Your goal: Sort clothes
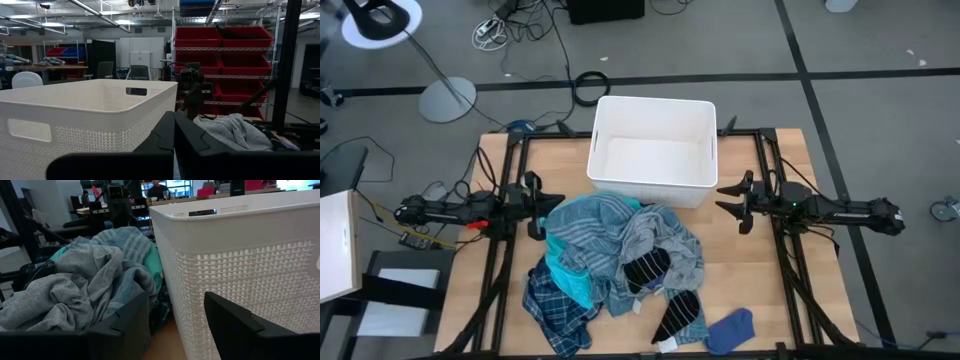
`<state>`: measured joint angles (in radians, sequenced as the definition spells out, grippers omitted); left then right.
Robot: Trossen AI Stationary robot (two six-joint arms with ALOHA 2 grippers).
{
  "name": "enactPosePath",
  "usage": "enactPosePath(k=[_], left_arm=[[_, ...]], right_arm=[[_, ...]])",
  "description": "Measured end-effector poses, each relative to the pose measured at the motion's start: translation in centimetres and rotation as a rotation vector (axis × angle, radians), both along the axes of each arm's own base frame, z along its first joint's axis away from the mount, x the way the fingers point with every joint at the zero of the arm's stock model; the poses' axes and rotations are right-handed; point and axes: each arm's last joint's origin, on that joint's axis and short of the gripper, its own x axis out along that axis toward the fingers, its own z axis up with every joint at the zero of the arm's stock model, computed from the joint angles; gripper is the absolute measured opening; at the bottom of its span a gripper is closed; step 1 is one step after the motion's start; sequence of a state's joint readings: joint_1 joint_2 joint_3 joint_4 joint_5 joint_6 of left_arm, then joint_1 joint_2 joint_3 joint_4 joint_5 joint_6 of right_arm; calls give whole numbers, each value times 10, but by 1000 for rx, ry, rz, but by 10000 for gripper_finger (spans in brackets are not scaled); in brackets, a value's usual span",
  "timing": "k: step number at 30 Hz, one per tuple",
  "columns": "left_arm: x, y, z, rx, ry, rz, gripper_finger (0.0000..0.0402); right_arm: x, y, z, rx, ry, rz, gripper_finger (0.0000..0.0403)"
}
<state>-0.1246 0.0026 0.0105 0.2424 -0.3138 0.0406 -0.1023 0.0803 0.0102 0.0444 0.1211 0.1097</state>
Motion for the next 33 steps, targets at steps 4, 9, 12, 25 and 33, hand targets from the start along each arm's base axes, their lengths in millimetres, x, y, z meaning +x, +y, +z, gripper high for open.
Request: enactPosePath(k=[4,9,12,25,33], left_arm=[[0,0,0,0,0,0,6],[0,0,0,0,0,0,6],[0,0,0,0,0,0,6],[0,0,0,0,0,0,6],[0,0,0,0,0,0,6]], right_arm=[[0,0,0,0,0,0,194],[0,0,0,0,0,0,194],[0,0,0,0,-1,0,194],[0,0,0,0,0,0,194],[0,-1,3,-1,-28,-36,194]])
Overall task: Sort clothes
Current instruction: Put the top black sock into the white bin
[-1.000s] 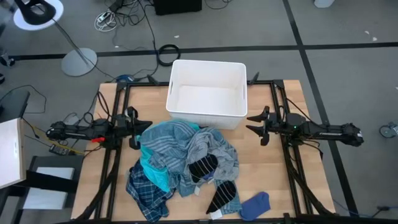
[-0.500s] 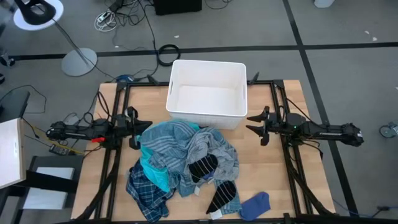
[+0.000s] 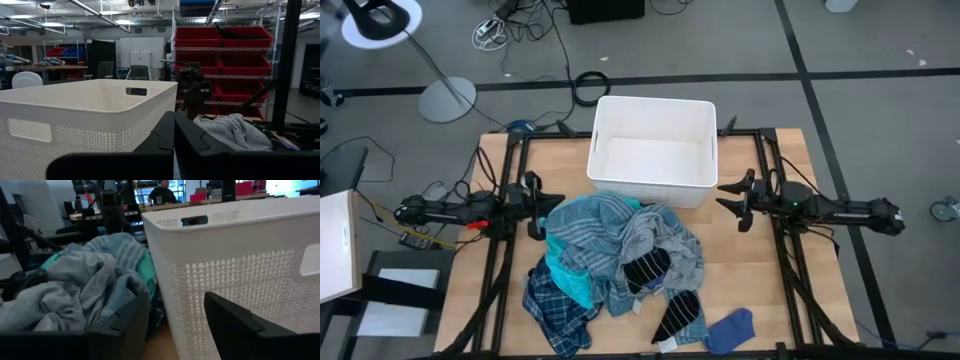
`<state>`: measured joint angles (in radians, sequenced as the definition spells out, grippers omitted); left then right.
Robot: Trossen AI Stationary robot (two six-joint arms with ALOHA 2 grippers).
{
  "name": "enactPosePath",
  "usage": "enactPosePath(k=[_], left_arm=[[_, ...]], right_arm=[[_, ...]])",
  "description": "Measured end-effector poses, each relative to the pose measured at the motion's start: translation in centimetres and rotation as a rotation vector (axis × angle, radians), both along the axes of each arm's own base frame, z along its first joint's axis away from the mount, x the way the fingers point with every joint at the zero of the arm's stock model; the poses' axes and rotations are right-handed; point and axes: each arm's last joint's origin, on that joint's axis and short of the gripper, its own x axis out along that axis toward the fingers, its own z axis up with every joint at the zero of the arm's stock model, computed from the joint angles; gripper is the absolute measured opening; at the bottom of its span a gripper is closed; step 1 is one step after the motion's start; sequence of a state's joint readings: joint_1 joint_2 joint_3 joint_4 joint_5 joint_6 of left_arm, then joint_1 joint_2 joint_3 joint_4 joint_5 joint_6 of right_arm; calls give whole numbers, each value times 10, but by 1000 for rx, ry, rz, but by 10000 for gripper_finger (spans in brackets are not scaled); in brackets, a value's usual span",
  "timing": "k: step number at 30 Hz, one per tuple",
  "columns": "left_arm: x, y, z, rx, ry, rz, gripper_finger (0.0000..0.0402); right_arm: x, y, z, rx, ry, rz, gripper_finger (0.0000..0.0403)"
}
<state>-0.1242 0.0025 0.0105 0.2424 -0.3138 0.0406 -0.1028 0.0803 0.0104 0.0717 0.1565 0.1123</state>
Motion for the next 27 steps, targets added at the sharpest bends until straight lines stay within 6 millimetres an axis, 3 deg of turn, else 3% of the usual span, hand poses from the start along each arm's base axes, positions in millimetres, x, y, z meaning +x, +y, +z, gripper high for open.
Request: enactPosePath(k=[7,12,21,27], left_arm=[[0,0,0,0,0,0,6],[0,0,0,0,0,0,6],[0,0,0,0,0,0,6],[0,0,0,0,0,0,6]], right_arm=[[-1,-1,8,115,-115,-37,194],[-1,-2,9,86,-103,-63,194],[-25,0,88,-156,-152,-110,190],[-36,3,124,-152,43,-22,189]])
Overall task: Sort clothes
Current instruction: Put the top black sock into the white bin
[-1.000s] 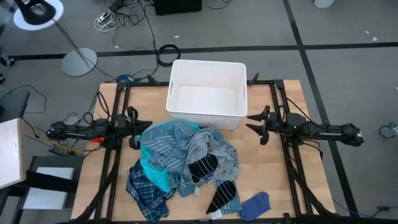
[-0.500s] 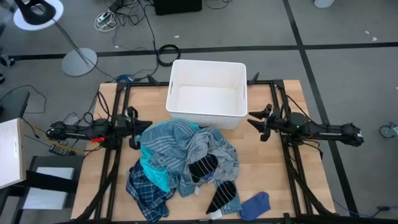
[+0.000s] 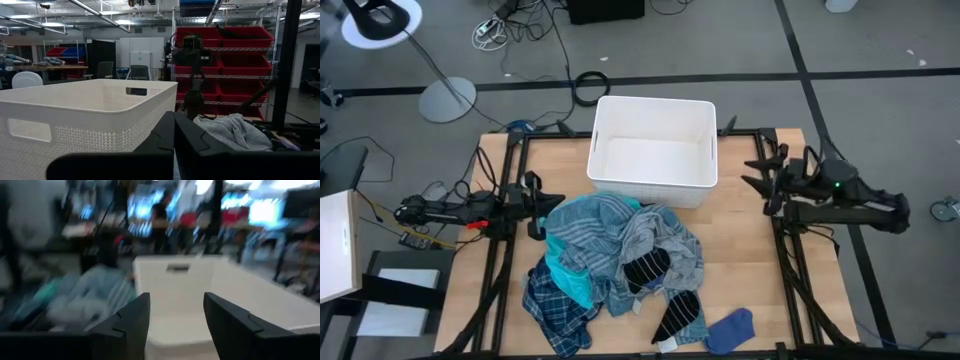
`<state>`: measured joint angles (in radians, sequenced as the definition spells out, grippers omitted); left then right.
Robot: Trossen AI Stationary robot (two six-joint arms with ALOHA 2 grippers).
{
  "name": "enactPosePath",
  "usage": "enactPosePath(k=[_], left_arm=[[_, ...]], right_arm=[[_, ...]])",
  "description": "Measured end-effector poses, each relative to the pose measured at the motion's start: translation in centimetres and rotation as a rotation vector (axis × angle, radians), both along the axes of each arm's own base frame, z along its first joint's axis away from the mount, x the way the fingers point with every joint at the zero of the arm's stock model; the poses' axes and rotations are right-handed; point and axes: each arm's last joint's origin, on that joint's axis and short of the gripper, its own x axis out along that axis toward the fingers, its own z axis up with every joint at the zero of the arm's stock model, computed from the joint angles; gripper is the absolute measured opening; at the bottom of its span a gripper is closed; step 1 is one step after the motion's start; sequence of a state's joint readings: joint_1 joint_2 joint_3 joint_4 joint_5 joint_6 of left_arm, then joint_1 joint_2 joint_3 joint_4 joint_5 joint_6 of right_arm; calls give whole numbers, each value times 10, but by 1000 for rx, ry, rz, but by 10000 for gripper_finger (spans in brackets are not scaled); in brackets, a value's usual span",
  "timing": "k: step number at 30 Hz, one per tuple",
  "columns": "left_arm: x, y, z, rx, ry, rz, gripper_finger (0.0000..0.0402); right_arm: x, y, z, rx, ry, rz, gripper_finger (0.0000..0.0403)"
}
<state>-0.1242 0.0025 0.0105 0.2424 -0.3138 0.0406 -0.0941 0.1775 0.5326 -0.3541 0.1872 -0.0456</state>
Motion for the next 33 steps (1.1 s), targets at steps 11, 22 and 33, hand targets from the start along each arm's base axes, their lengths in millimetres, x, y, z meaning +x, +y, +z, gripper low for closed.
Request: enactPosePath(k=[11,22,33], left_arm=[[0,0,0,0,0,0,6],[0,0,0,0,0,0,6],[0,0,0,0,0,0,6]], right_arm=[[74,15,44,-31,373,254,175],[176,63,60,-71,579,419,161],[258,102,24,48,829,409,158]])
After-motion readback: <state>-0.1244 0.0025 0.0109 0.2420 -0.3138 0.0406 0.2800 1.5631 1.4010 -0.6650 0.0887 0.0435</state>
